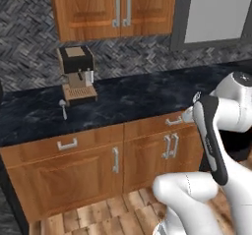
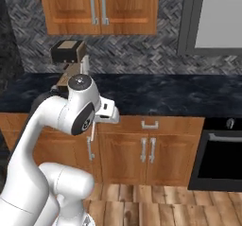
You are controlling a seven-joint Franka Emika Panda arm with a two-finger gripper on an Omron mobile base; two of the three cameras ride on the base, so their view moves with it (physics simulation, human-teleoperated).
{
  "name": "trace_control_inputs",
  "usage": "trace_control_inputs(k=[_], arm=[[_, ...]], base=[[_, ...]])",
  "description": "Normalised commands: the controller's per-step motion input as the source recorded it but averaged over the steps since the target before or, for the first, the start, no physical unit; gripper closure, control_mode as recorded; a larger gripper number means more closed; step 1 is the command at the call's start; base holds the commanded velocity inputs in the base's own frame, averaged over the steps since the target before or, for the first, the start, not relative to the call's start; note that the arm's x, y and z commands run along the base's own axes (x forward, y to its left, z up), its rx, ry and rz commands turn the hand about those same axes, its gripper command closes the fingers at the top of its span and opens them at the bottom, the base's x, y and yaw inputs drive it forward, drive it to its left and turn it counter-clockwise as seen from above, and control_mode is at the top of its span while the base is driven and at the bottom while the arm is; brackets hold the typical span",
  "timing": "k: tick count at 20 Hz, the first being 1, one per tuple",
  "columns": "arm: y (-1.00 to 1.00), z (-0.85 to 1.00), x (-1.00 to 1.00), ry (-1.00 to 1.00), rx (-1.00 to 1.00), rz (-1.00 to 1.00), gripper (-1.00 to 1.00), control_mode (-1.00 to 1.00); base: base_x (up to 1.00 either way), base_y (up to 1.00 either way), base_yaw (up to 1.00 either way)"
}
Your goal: Take the fork and place it on the left side of the plate. Then take the spoon and place it on the right side of the plate. Make sure they're directly next to the plate.
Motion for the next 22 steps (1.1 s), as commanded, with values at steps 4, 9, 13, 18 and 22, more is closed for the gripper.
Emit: trace_control_inputs(k=[4,9,13,18,22], arm=[[0.0,0.0,0.0,0.0,0.0,0.0,1.0,1.0],[0.0,0.0,0.0,0.0,0.0,0.0,1.0,1.0],[0.0,0.0,0.0,0.0,0.0,0.0,1.0,1.0],[0.0,0.0,0.0,0.0,0.0,0.0,1.0,1.0],[0.0,0.0,0.0,0.0,0.0,0.0,1.0,1.0]], base=[[-0.6,0.12,-0.56],[-0.45,0.02,-0.61],[-0.35,0.0,-0.63],[-0.19,-0.12,-0.63],[-0.14,-0.24,-0.61]])
